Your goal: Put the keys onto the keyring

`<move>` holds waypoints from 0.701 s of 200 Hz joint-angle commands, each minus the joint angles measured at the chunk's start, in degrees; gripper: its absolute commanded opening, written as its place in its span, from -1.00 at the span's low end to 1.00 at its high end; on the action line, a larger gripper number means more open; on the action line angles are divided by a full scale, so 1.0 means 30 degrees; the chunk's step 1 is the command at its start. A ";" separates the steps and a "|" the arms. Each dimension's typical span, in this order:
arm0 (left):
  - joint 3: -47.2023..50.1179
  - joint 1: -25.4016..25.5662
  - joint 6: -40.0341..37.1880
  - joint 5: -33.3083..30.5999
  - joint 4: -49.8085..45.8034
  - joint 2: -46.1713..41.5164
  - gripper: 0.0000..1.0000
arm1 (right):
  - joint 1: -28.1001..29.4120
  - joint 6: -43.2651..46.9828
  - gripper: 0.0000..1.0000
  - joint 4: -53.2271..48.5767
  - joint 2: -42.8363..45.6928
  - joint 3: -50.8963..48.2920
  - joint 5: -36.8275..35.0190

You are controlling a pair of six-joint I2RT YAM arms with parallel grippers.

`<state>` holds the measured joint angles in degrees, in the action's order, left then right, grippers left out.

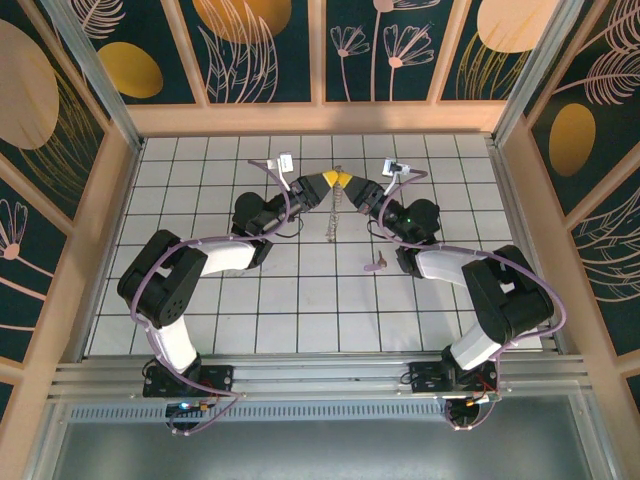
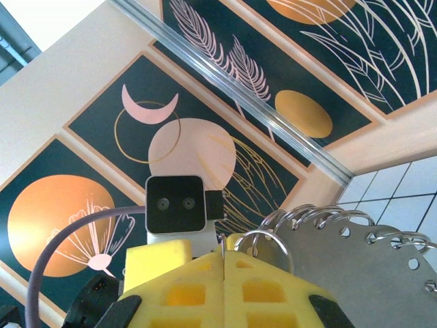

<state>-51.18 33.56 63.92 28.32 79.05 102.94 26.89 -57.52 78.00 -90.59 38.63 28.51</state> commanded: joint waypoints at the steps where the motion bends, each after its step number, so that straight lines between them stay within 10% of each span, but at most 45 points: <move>1: -0.0199 0.0091 -0.0195 0.0113 0.0606 0.0326 -0.59 | 0.0117 0.0247 -1.00 0.0908 0.0136 0.0453 0.0164; 101: -0.0340 0.0297 -0.0603 0.0839 0.0693 0.0238 -1.00 | 0.0059 0.0281 -1.00 0.0669 -0.0162 0.0855 0.0549; 140: -0.0667 0.0280 -0.2208 0.1342 -0.1023 -0.0484 -1.00 | -0.0774 0.0443 -0.13 0.0302 0.0883 0.0195 0.1293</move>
<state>-51.18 33.61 61.80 28.99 77.54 103.20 26.13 -57.19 78.02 -90.52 38.87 29.82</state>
